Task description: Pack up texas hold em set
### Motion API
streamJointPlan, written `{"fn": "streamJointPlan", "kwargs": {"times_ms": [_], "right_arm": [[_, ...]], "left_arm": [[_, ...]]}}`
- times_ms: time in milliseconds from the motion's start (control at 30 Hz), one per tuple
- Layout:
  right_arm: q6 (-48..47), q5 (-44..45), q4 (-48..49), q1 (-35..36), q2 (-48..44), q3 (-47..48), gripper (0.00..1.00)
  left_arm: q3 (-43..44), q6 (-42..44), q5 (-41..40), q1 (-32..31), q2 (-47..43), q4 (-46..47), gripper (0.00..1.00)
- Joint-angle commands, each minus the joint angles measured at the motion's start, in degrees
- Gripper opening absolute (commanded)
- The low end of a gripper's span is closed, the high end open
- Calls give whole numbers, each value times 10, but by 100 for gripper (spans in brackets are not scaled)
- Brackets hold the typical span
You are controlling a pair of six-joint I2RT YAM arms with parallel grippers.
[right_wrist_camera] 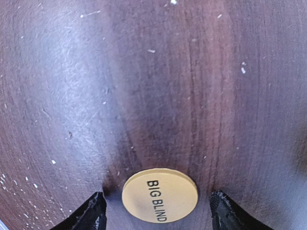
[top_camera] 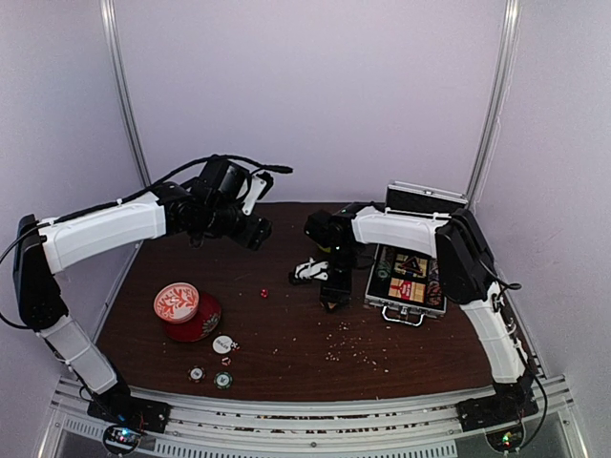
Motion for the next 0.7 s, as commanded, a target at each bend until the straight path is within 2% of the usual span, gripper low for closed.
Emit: {"fn": "streamJointPlan", "kwargs": {"times_ms": [0,267,667], "right_arm": [[6,3,-15,1,18,23,74],[17,10,-14,6,22,15,68],[21,27,-26,15,20,3,54]], "left_arm": [[0,-5,4,1,-8,21,76],[0,-2,6,1,-7,21,76],[1,0,11,0,-2,20,76]]}}
